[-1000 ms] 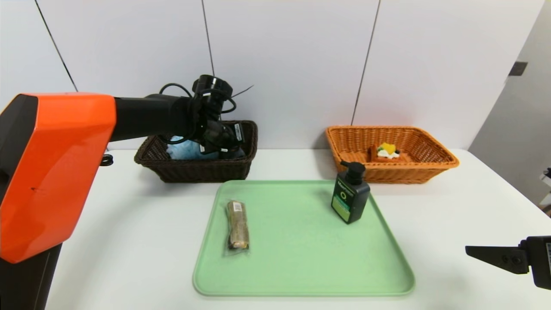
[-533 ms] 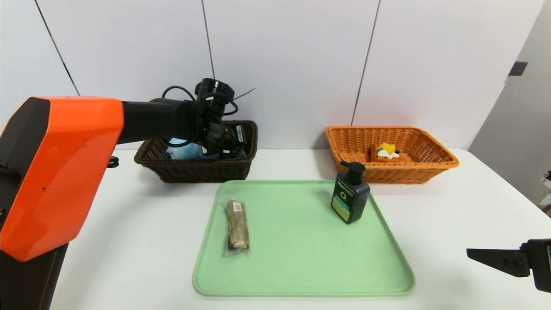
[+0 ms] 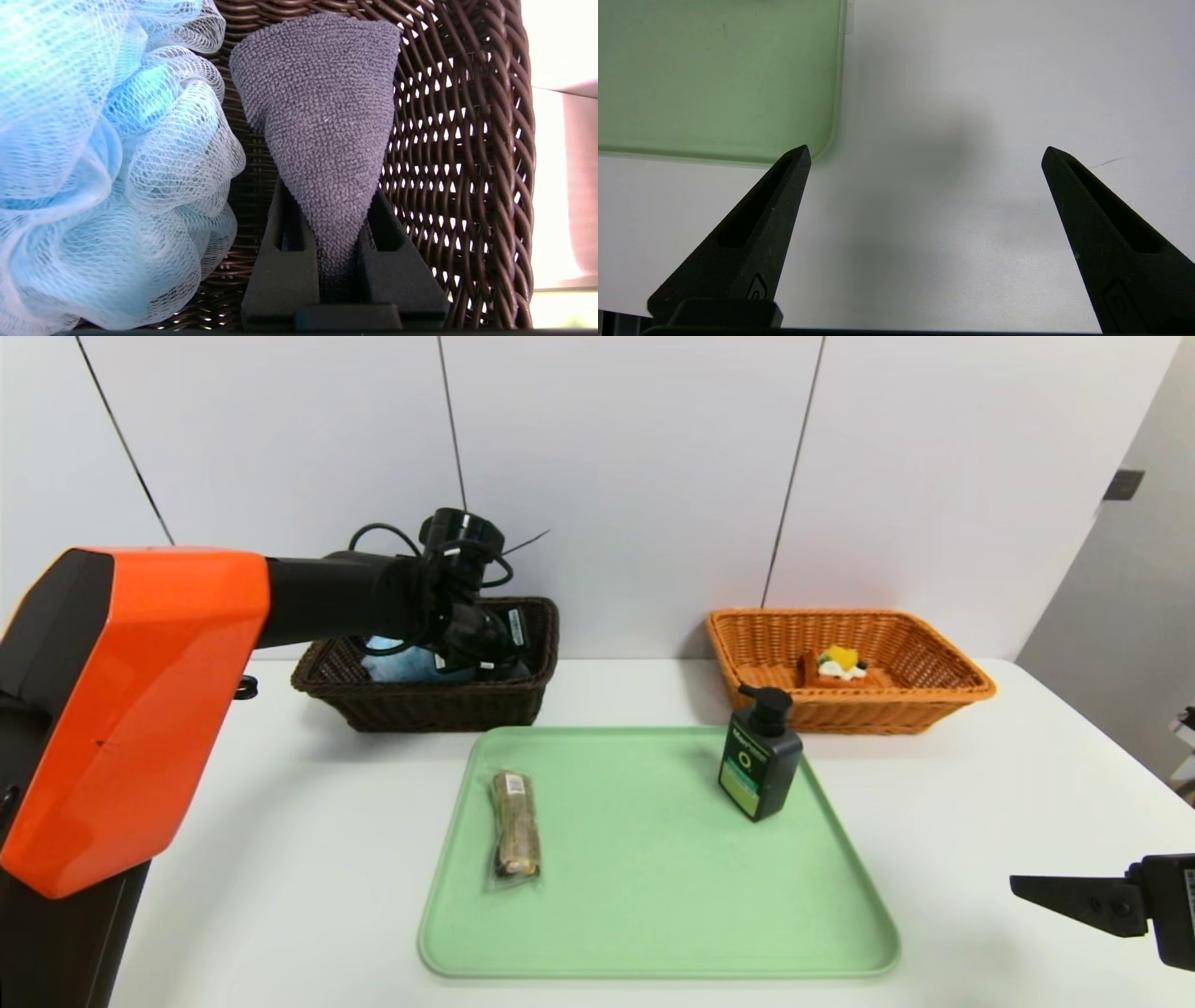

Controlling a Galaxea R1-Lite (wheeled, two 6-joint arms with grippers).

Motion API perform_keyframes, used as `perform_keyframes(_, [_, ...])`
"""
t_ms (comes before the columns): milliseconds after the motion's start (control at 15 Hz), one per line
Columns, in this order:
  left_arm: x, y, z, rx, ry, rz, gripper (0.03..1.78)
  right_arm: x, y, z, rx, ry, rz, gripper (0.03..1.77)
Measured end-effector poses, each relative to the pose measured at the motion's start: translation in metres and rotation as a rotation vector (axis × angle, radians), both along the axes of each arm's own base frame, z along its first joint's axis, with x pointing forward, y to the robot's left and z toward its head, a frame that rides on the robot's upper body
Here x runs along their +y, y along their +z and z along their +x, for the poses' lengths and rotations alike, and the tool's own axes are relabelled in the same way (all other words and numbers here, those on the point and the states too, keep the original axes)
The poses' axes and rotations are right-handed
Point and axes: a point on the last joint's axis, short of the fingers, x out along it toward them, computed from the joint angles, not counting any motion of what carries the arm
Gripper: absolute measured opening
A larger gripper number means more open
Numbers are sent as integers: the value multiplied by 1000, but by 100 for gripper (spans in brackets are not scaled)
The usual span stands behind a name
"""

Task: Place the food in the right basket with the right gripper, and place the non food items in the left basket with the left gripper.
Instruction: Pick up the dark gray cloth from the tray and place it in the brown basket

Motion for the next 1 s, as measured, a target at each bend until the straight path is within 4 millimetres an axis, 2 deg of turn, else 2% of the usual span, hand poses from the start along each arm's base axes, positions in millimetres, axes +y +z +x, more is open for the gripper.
perform_keyframes(467, [0,-1,0,1,4,8,23,0,-2,0,7,0,0,171])
perform_keyframes(533, [0,-2,0,5,5,10,29,0,-2,0,8,-1,0,171])
perform_keyframes(800, [0,-1,0,0,3,7,86,0,-4,-1,14,-3,0,171])
perform_keyframes(1000, [0,0,0,-3,3,6,113,0,-6,-2,23,-2,-3,171])
